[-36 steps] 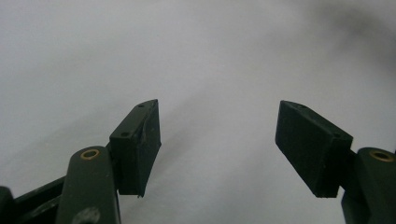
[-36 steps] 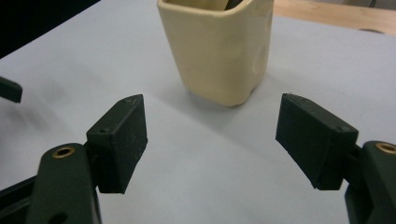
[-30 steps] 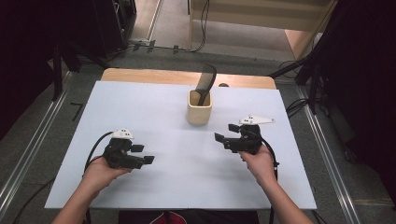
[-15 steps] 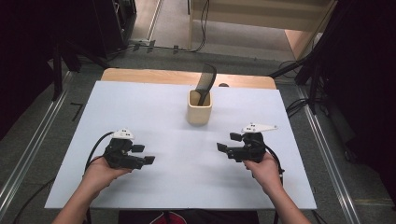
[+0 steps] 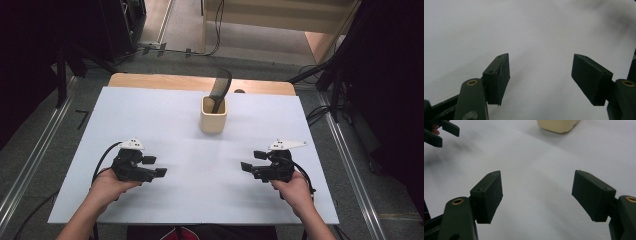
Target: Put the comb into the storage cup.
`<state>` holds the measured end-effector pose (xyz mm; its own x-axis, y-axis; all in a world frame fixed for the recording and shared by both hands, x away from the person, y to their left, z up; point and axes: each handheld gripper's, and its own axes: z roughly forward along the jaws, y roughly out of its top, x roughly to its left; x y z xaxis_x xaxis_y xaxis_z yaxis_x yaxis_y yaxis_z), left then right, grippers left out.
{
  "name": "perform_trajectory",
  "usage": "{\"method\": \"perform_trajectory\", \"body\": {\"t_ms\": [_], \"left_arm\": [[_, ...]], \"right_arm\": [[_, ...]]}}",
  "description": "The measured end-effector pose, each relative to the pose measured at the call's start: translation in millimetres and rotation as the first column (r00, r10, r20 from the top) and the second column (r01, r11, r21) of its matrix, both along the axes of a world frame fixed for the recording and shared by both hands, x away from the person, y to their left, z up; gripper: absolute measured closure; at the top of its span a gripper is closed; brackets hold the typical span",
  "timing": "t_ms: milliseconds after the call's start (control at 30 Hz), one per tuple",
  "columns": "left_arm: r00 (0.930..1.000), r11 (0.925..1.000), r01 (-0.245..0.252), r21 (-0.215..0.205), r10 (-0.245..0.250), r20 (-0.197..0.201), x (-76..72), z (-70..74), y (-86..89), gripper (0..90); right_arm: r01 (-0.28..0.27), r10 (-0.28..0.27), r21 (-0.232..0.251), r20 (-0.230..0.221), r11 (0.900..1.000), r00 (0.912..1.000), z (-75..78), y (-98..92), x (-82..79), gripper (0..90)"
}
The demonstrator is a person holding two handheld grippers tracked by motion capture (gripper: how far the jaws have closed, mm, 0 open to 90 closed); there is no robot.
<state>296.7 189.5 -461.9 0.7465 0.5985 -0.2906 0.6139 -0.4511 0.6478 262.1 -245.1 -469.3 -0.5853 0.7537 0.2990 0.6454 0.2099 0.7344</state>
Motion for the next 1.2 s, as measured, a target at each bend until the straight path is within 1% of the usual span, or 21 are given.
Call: {"method": "perform_trajectory", "body": {"t_ms": [167,300,400,433,467,500,533,633,767,900,933,1000,1200], "left_arm": [[1.0000,1.0000,0.002,-0.005,-0.002,-0.003,-0.2,-0.3,-0.4,32.3],[1.0000,1.0000,0.004,-0.006,-0.004,-0.003,-0.6,-0.4,-0.7,32.3],[1.0000,1.0000,0.006,-0.008,-0.006,-0.001,-1.0,-0.3,-1.1,32.2],[1.0000,0.9999,0.008,-0.007,-0.008,0.000,-1.0,-0.3,-1.1,32.2],[1.0000,0.9999,0.008,-0.006,-0.008,0.000,-1.3,-0.1,-1.3,32.3],[1.0000,0.9999,0.008,-0.008,-0.008,-0.002,-1.5,-0.1,-1.4,32.3],[1.0000,0.9999,0.007,-0.009,-0.007,-0.001,-1.7,0.0,-1.5,32.3],[1.0000,0.9999,0.006,-0.013,-0.006,-0.002,-2.0,-0.1,-1.7,32.3],[1.0000,0.9999,0.007,-0.013,-0.007,-0.002,-2.2,0.1,-1.5,32.3],[0.9999,0.9999,0.010,-0.011,-0.010,-0.003,-2.3,0.1,-1.0,32.3],[0.9999,0.9999,0.010,-0.012,-0.010,-0.003,-2.6,-0.1,-0.4,32.3],[1.0000,0.9999,0.005,-0.013,-0.005,-0.005,-3.5,-0.5,1.1,32.3],[1.0000,0.9999,0.002,-0.014,-0.002,-0.002,-4.0,-1.0,4.7,32.3]], "right_arm": [[-0.020,0.019,-0.020,-0.002,1.000,0.9998,-3.2,-2.2,-4.9,21.8],[-0.024,0.024,-0.012,-0.008,1.000,0.9997,-5.6,-3.5,-9.6,21.7],[-0.027,0.027,-0.020,-0.009,0.999,0.9996,-6.7,-6.8,-13.1,21.8],[-0.025,0.025,-0.025,-0.010,0.999,0.9996,-6.8,-8.1,-14.4,21.7],[-0.016,0.016,-0.032,-0.007,0.999,0.9998,-6.7,-9.1,-15.5,21.8],[0.002,-0.002,-0.049,0.005,0.999,1.0000,-6.2,-11.2,-17.1,21.8],[0.007,-0.007,-0.054,0.005,0.998,1.0000,-5.8,-12.8,-17.9,21.8],[0.015,-0.016,-0.041,-0.007,0.999,0.9999,-7.0,-18.3,-20.1,21.8],[0.015,-0.017,-0.052,-0.029,0.999,0.9994,-9.5,-22.5,-22.1,21.8],[0.024,-0.026,-0.053,-0.030,0.998,0.9992,-10.0,-26.4,-23.9,21.8],[0.029,-0.030,-0.061,-0.025,0.998,0.9992,-10.0,-27.2,-24.3,21.9],[0.034,-0.036,-0.064,-0.029,0.997,0.9990,-10.1,-28.1,-24.9,21.9],[0.033,-0.035,-0.067,-0.038,0.997,0.9987,-11.5,-29.3,-25.1,21.9]]}}
